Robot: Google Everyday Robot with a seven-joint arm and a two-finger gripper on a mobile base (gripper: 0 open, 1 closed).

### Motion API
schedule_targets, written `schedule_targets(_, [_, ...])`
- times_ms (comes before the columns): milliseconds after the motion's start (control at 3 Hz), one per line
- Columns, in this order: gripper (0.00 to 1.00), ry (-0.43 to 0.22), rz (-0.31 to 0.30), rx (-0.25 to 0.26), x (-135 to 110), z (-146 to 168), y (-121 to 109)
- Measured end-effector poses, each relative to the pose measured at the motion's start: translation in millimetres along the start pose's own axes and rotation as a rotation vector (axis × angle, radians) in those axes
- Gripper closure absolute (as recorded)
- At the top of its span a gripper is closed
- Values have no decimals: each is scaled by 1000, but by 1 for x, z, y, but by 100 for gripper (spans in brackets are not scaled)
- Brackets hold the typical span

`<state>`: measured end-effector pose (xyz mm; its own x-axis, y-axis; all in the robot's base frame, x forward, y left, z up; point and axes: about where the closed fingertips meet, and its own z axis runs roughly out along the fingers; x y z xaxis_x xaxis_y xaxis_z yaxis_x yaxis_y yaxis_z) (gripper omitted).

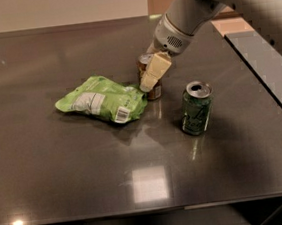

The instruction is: Move orange can near green rice chip bag

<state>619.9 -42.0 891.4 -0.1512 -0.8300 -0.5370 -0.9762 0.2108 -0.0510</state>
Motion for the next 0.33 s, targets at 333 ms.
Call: schedule_targets(333, [0,0,0,0,0,0,0])
